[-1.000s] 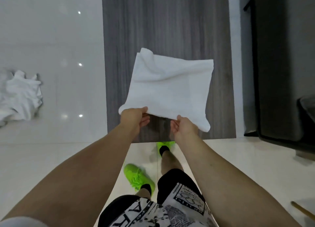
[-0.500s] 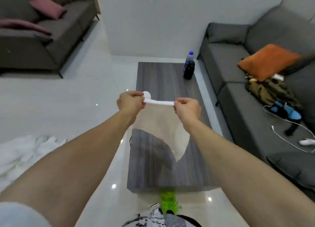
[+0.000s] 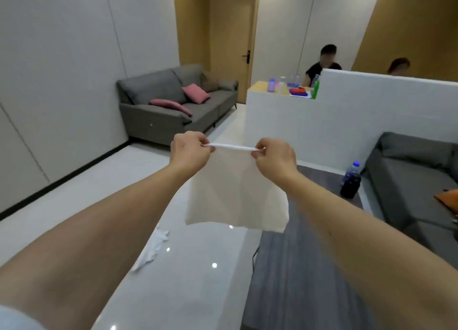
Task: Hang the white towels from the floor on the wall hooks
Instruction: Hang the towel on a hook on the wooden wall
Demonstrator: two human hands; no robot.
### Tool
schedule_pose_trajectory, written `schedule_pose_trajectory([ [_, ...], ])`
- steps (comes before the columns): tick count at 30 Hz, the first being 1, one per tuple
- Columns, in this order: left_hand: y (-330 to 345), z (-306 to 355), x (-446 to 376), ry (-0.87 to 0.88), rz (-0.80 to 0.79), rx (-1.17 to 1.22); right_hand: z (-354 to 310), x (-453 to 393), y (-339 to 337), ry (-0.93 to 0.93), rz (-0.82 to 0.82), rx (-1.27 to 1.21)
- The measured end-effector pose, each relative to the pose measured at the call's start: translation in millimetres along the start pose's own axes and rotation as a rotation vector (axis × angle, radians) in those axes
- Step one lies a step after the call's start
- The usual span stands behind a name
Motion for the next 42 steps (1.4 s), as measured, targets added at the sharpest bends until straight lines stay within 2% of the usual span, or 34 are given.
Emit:
schedule_pose_trajectory([
  [3,-57,-43,-25,-0.001,0.134,-0.094,-72,-10,34,-0.145,-0.024,-0.082],
  [6,-120,-92,-46,-0.029,0.256,-0.210,-149,-8,75,-0.225,-0.140,-0.219],
  [13,-282,-235,-64,-0.250,0.443,-0.371,-350,27,175,-0.458,-0.331,-0.557],
  [19,-423,-332,-67,-0.465,0.565,-0.507,-534,76,248,-0.662,-0.526,-0.679],
  [23,-520,-380,-48,-0.551,0.721,-0.562,-652,125,273,-0.783,-0.651,-0.797],
  [27,-605,-414,-2,-0.649,0.829,-0.649,-753,199,276,-0.912,-0.755,-0.945],
  [32,-704,-433,84,-0.731,0.993,-0.693,-850,315,251,-1.036,-0.866,-1.128],
  [37,-806,-444,175,-0.717,1.138,-0.768,-933,436,202,-1.166,-0.895,-1.229],
  [42,-921,-448,270,-0.803,1.201,-0.895,-1005,556,132,-1.241,-0.903,-1.314],
])
Point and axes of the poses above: each hand's wrist, its own x-axis away from the middle knuckle, its own y-axis out of the palm, z = x × y, the point moved 3 cm from there along -x, towards the middle knuckle, and after that the axes turned 15 degrees about z, right-handed, at the moved point
